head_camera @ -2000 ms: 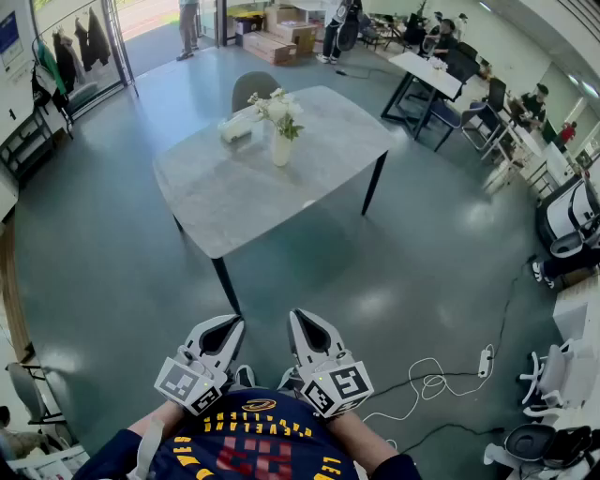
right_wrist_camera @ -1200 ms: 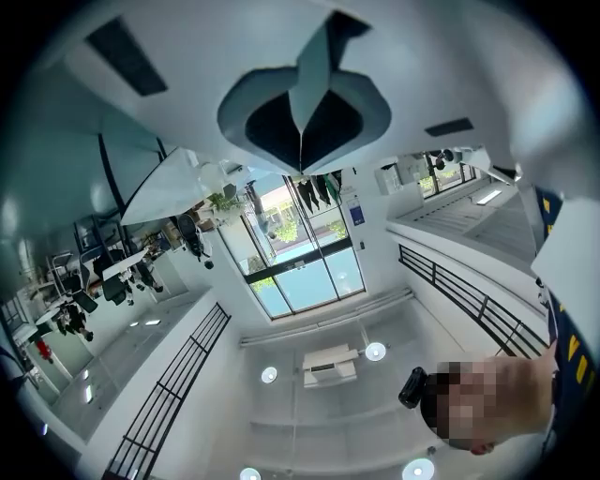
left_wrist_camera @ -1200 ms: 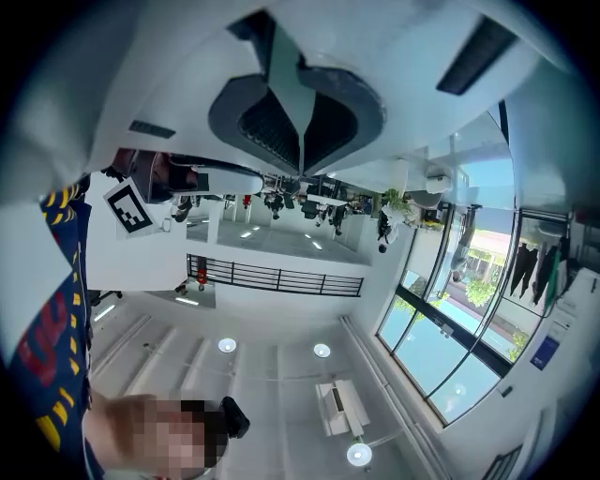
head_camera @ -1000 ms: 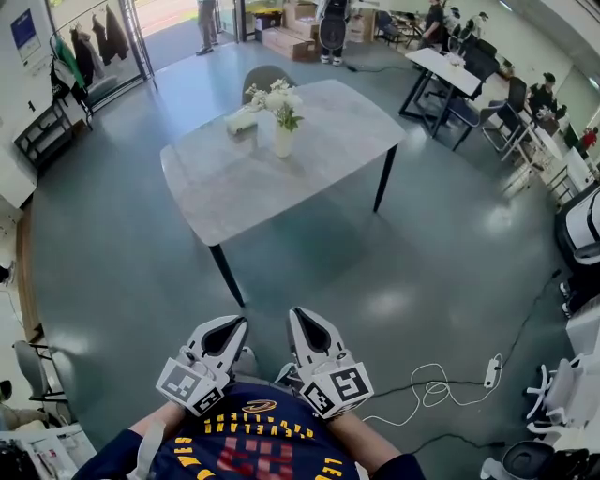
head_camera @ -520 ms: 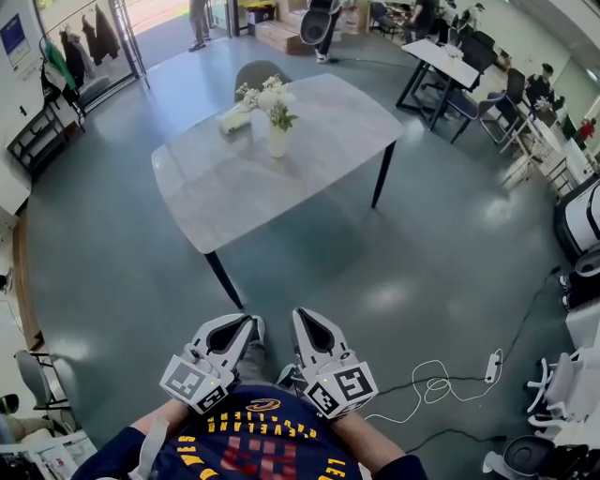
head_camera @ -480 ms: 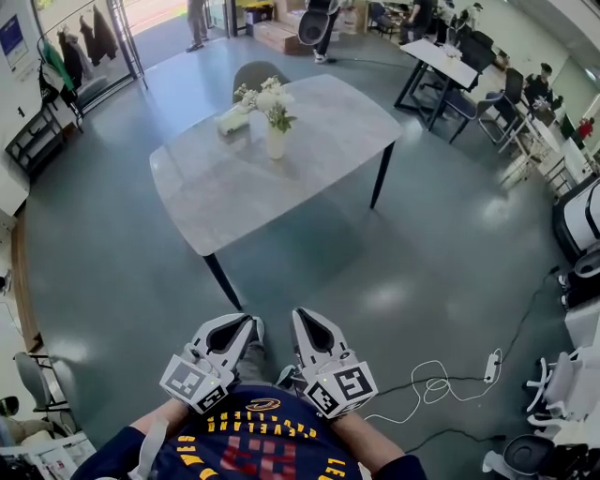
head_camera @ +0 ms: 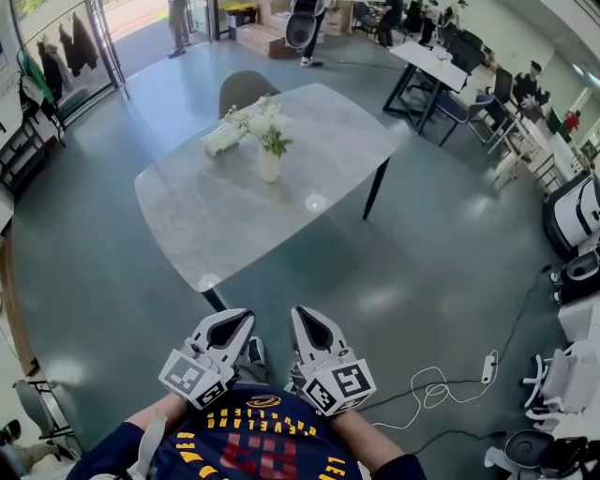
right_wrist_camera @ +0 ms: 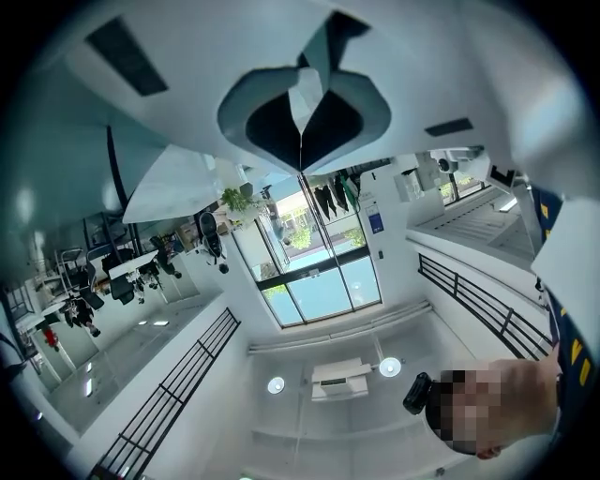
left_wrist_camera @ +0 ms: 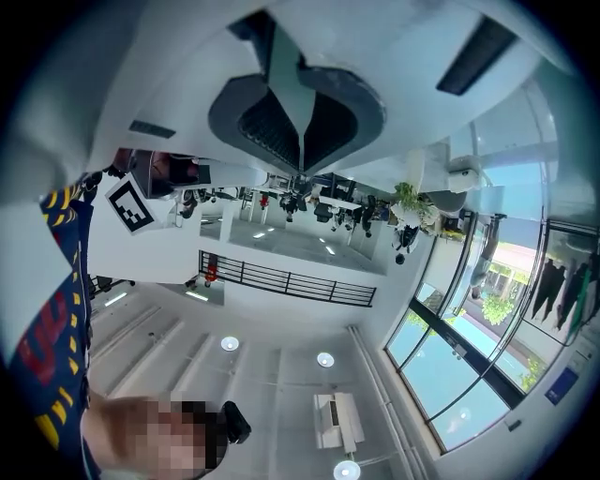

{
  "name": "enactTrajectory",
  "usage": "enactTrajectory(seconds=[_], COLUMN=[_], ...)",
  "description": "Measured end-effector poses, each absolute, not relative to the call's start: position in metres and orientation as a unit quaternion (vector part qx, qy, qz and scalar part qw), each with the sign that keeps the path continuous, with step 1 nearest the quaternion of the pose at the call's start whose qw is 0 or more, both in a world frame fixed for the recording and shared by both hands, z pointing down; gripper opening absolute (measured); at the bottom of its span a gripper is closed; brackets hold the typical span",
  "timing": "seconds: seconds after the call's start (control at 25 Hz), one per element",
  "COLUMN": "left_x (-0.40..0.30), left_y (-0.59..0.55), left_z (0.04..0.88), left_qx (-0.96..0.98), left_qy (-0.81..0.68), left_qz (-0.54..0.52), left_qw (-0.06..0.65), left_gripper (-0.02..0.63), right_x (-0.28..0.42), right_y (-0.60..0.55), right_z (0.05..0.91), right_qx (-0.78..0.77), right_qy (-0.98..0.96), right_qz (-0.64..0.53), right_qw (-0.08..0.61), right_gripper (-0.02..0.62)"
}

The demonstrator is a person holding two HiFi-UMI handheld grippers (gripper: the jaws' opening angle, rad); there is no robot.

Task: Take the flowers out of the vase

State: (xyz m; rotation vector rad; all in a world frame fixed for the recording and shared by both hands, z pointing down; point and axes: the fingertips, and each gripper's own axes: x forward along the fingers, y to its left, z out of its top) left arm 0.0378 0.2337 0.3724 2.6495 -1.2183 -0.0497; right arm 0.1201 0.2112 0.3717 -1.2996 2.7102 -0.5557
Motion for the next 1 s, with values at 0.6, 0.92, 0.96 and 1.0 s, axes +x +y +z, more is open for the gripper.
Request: enactTrajectory(seconds=[0.6,0.92,0.96,1.0], left_x=[-0.006,0.012,0.013,0.014], left_y=[0.150,0.125,0.120,0.114], left_z=[0.386,0.394,0.395,0.396], left_qx=[0.915,0.923,0.923,0.921], left_qy=[-0.376,-0.353,-0.354,-0.357], left_qz=[-0.032,-0.031,-0.030,-0.029], left_qw=[0.145,0.151,0.150,0.149], left_gripper=[0.017,0.017,0.017,0.017], right_x=[0.082,0.098,0.101,0.102], right_y=[0.138,0.116,0.111,0.104], right_z=[0.379,0.392,0.394,0.394], right_qx=[-0.467,-0.486,-0.485,-0.483], right_qy=[0.864,0.852,0.852,0.853], right_qz=[-0.185,-0.195,-0.197,-0.198], right_qw=[0.021,0.023,0.024,0.025], right_gripper=[0.008,0.008,0.008,0.008])
